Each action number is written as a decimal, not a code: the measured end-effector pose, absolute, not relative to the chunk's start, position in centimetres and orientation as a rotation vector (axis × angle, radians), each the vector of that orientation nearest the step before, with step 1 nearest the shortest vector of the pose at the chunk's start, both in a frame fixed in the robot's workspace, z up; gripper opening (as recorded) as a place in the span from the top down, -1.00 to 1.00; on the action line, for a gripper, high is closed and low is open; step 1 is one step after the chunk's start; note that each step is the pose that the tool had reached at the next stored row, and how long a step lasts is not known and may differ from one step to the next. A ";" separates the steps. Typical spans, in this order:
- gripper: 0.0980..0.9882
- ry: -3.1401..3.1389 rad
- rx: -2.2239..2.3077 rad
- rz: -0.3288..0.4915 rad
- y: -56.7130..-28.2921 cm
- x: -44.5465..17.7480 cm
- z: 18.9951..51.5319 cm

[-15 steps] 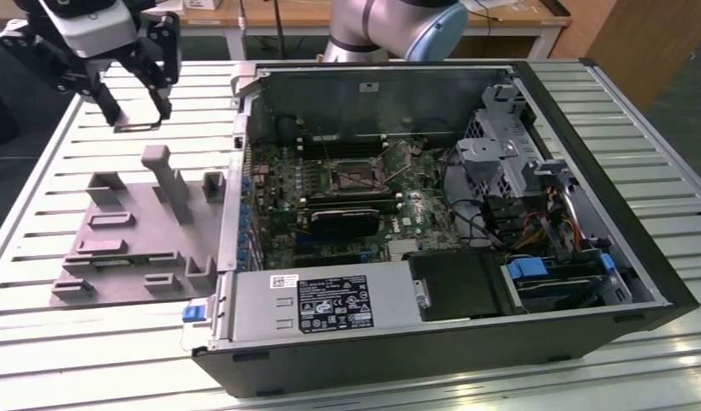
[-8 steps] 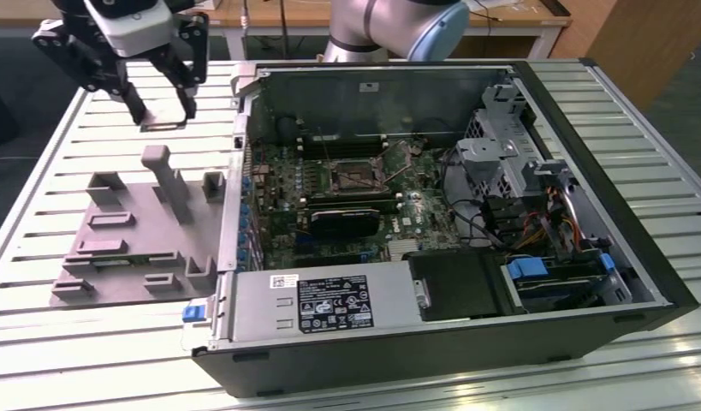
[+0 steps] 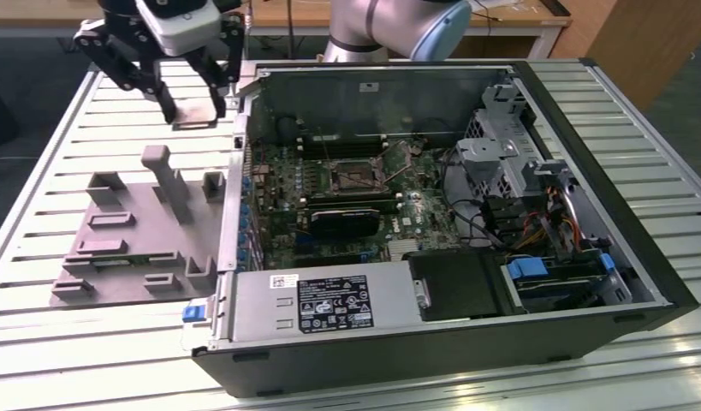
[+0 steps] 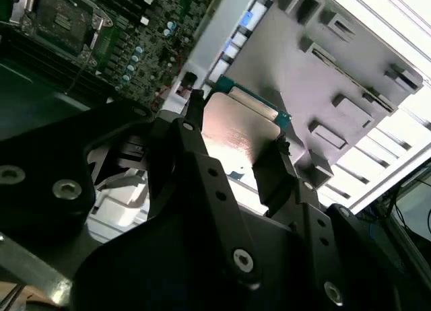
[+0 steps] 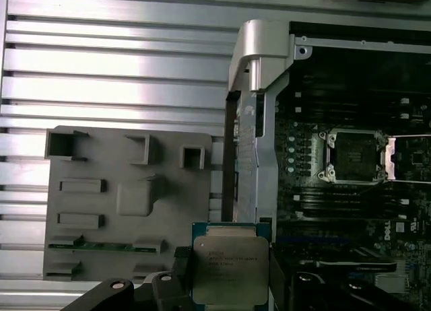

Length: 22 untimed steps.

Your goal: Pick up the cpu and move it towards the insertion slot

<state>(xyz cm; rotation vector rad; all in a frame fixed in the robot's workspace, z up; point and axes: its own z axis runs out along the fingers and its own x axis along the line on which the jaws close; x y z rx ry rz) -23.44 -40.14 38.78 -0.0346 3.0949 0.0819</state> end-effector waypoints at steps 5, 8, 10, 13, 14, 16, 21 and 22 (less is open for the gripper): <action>0.00 3.098 -0.034 0.082 -40.1 -21.3 38.8; 0.00 3.100 -0.035 0.082 -40.1 -20.1 38.8; 0.00 3.102 -0.034 0.082 -40.1 -19.3 38.8; 0.00 3.105 -0.034 0.082 -40.1 -18.2 38.8; 0.00 3.106 -0.034 0.082 -40.1 -17.8 38.8; 0.00 3.108 -0.035 0.082 -40.1 -17.1 38.7; 0.00 3.113 -0.034 0.083 -40.1 -15.2 38.7; 0.00 3.113 -0.034 0.083 -40.1 -14.8 38.7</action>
